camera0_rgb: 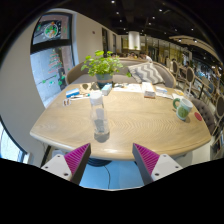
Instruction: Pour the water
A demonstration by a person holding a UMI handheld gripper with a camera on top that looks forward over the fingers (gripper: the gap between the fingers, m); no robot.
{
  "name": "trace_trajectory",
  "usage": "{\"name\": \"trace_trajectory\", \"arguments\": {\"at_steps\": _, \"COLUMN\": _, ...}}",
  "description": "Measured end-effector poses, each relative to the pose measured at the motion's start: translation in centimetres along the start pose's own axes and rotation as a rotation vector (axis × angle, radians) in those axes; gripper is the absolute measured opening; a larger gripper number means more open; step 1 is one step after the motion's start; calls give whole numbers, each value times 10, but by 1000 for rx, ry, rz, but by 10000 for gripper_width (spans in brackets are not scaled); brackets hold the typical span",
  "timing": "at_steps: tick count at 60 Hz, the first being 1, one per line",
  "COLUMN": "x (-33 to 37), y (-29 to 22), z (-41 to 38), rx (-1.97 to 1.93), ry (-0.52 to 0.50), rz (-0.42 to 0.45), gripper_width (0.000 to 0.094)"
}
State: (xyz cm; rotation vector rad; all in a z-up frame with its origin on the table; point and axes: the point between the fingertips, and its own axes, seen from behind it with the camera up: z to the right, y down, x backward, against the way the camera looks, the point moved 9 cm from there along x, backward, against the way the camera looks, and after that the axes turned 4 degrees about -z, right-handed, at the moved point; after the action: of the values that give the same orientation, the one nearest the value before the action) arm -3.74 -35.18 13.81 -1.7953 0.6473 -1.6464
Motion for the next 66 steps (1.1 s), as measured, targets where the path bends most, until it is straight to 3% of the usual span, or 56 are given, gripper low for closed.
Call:
{"name": "trace_trajectory", "arguments": {"at_steps": 8, "x": -49, "y": -29, "z": -28, "rx": 32, "ry": -4, "rz": 94, "gripper_width": 860}}
{"name": "trace_trajectory", "arguments": {"at_steps": 21, "x": -132, "y": -62, "z": -34, "rx": 8, "ry": 31, "rz": 159, "gripper_width": 852}}
{"name": "trace_trajectory", "arguments": {"at_steps": 30, "x": -164, "y": -62, "z": -37, "rx": 19, "ry": 7, "rz": 183, "gripper_width": 697}}
{"name": "trace_trajectory", "arguments": {"at_steps": 36, "x": -169, "y": -63, "z": -42, "rx": 11, "ry": -11, "rz": 219, "gripper_width": 492}}
{"name": "trace_trajectory", "arguments": {"at_steps": 54, "x": -168, "y": -73, "z": -41, "rx": -7, "ry": 10, "rz": 222, "gripper_width": 409}}
{"name": "trace_trajectory", "arguments": {"at_steps": 66, "x": -132, "y": -120, "z": -28, "rx": -110, "ry": -53, "rz": 263, "gripper_width": 409}}
